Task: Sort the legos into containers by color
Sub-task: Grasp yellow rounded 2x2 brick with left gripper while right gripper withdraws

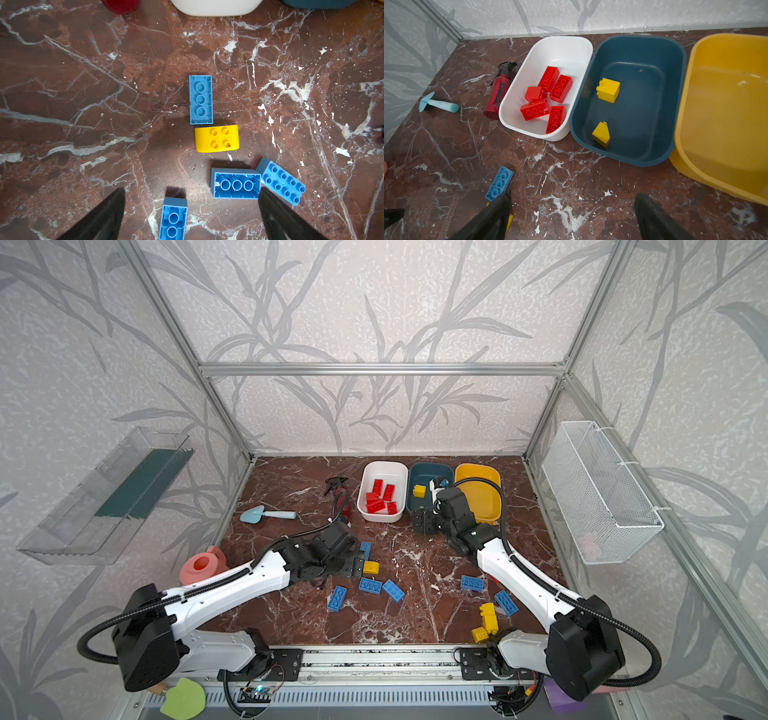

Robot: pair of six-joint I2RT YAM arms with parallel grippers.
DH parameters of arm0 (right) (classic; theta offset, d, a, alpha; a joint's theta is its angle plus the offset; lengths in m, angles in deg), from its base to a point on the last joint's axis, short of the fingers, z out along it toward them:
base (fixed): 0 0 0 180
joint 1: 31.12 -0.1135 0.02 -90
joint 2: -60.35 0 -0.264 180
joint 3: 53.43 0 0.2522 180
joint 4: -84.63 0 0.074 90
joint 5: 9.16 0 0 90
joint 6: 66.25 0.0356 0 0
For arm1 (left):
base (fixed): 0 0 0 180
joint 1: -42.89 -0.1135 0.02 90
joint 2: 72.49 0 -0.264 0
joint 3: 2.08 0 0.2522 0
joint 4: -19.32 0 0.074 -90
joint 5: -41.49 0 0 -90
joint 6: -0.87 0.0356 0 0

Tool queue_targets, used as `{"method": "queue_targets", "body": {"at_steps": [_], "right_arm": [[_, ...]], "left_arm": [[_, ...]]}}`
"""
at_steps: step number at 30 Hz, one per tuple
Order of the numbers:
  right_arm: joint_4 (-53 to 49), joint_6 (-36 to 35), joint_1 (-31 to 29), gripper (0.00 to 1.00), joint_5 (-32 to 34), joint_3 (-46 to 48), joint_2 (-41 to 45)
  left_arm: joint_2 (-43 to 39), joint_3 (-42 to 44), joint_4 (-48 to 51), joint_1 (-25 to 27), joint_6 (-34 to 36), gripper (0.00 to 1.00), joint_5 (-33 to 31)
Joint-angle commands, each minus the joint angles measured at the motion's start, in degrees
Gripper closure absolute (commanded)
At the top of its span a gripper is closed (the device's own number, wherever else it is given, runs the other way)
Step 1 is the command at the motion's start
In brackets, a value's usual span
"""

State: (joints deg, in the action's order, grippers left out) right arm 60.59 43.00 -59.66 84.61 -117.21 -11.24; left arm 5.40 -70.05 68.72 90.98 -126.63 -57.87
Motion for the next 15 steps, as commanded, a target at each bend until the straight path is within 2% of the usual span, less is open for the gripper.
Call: {"method": "queue_targets", "body": {"at_steps": [1,6,11,15], "right_arm": [[2.2,4.2,-0.6,0.06,9.3,3.7,3.5],[5.8,7.3,-0.6,0.06,14.1,9.7,7.2],[6.9,11.6,-0.6,0.05,19.8,12.7,9.5],[8.0,13.1,-0.6,0.06,21.4,14.1,11.1]], "left_arm": [[4.4,-3.4,0.1,1.0,-3.1,0.01,-1.7],[12.6,-6.9,0.5,1.7,-4.7,0.01,1.5],[17.9,-7.9,-0.5,1.8,-6.5,0.01,2.8],[21.0,-8.8,-0.5,1.8,-6.7,0.05,3.0]]}}
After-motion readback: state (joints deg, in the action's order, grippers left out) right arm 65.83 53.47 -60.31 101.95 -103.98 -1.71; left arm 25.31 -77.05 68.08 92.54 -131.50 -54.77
